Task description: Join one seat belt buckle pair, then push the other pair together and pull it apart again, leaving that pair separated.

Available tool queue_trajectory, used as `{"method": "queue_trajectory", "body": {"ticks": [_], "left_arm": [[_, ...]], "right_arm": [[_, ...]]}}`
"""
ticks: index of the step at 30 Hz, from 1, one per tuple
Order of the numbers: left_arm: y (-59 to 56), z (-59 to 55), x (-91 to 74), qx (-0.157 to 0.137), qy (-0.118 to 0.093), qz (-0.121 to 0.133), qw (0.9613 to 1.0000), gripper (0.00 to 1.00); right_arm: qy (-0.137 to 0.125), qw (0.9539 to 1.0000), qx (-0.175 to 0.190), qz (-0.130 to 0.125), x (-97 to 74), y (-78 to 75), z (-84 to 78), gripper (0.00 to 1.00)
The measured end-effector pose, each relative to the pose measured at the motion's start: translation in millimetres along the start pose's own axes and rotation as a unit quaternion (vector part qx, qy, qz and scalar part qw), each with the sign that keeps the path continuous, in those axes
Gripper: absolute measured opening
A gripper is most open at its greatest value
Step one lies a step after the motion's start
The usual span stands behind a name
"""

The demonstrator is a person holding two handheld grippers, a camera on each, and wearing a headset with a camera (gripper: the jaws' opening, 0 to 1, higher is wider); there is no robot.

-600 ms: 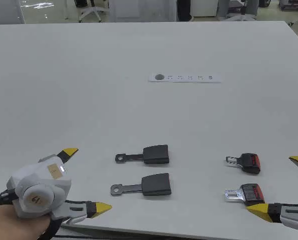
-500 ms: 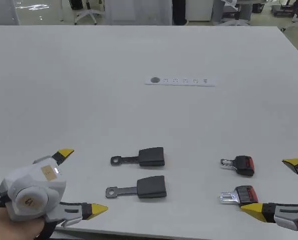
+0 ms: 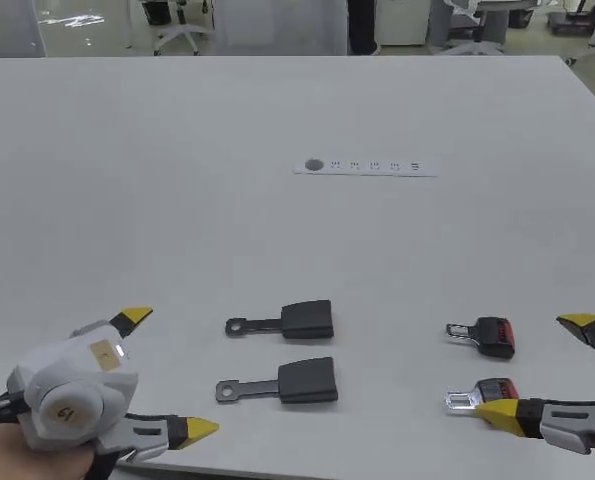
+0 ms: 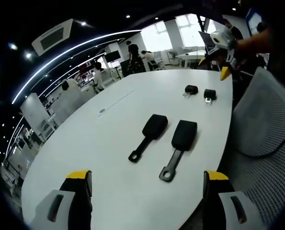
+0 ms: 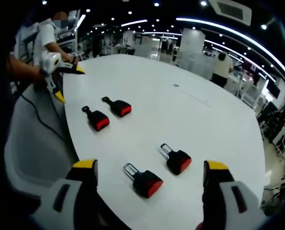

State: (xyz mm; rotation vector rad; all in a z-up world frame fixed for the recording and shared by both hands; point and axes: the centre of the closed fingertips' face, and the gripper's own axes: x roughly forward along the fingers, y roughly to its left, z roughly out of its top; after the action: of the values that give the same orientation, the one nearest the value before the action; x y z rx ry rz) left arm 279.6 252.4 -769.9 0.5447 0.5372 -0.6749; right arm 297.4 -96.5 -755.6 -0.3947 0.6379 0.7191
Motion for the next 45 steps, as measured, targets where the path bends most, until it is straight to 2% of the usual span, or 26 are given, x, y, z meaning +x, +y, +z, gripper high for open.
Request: {"method": "queue_trajectory", "body": {"ticks": [4,12,21,34,45], "left_arm": [[-1.0,-0.9,0.4,0.003,0.003,-0.001,1.0,0.98],[0.4,-2.4,0.4,0.001,0.004,0.001,1.0,0.98],[4.0,0.0,-0.8,0.0,-0.002,0.008,1.0,0.98],[0.1,2.8,-0.8,0.003,-0.004,0.003,1.0,0.98],[-1.3,4.0,-1.4,0.006,-0.004,0.004,1.0,0.98]], "right_arm": [[-0.006,0.9999,0.014,0.006,0.1,5.5,2.3,0.91],[-0.003,0.9999,0.015,0.005,3.4,6.8,2.6,0.9],[0.007,0.9999,0.009,-0.002,-1.1,4.5,-3.1,0.91],[0.005,0.9998,0.013,-0.015,-2.5,5.1,-4.3,0.94],[0.004,0.9995,0.012,-0.028,-12.4,-5.2,-7.8,0.94]]}}
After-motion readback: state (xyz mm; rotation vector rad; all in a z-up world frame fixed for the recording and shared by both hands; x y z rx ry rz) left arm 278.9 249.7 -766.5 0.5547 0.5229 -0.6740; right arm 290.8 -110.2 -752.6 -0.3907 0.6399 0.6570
